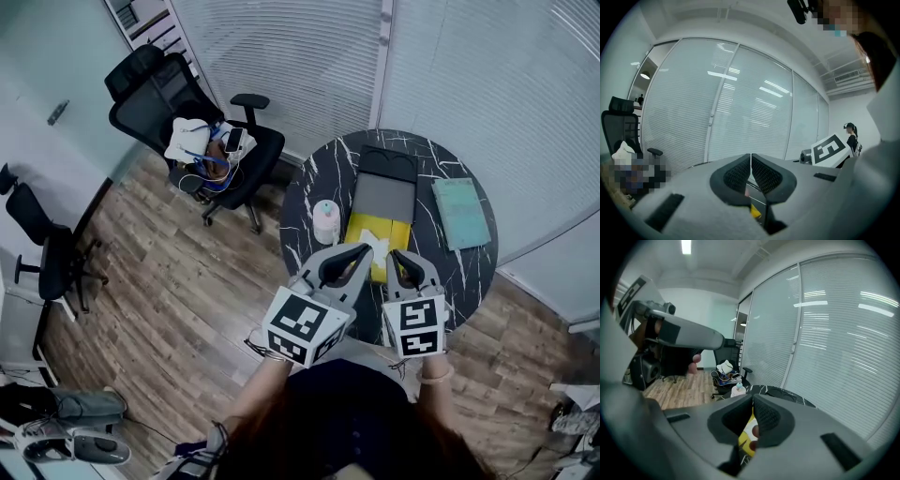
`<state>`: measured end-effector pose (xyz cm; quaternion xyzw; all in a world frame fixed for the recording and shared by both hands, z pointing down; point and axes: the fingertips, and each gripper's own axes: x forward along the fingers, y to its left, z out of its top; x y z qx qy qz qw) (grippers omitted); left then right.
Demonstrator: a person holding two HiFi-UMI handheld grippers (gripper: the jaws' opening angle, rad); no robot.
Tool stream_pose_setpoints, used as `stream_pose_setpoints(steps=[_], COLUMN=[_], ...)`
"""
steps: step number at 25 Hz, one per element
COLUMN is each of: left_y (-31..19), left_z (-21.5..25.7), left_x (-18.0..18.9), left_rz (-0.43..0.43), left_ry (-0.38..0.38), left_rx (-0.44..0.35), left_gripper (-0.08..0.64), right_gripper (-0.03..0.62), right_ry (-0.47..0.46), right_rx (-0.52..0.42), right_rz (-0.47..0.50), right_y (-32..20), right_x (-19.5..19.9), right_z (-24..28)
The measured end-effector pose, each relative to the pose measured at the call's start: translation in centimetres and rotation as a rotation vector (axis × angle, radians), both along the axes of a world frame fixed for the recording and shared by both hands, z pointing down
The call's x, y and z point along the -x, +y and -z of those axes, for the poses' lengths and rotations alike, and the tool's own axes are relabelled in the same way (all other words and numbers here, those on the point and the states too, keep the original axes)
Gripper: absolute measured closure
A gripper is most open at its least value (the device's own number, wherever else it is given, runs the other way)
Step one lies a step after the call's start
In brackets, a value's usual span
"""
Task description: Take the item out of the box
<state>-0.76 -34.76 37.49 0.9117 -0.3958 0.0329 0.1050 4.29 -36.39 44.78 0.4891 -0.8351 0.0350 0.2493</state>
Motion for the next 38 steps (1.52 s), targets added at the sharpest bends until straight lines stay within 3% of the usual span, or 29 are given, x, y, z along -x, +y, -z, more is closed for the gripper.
stream_pose_setpoints(steps=[38], left_y=[-7.6], left_z=[-3.0], left_x=[0.0], left_rz=[0.066], left_ry=[0.001], left_rx=[0.081], left_gripper=[0.532], right_gripper=[0.565], right_ry=[0.179], right_rx=[0.218], right_rz=[0.197], right_y=[-7.1], right_x=[0.9], right_z=[-12.3])
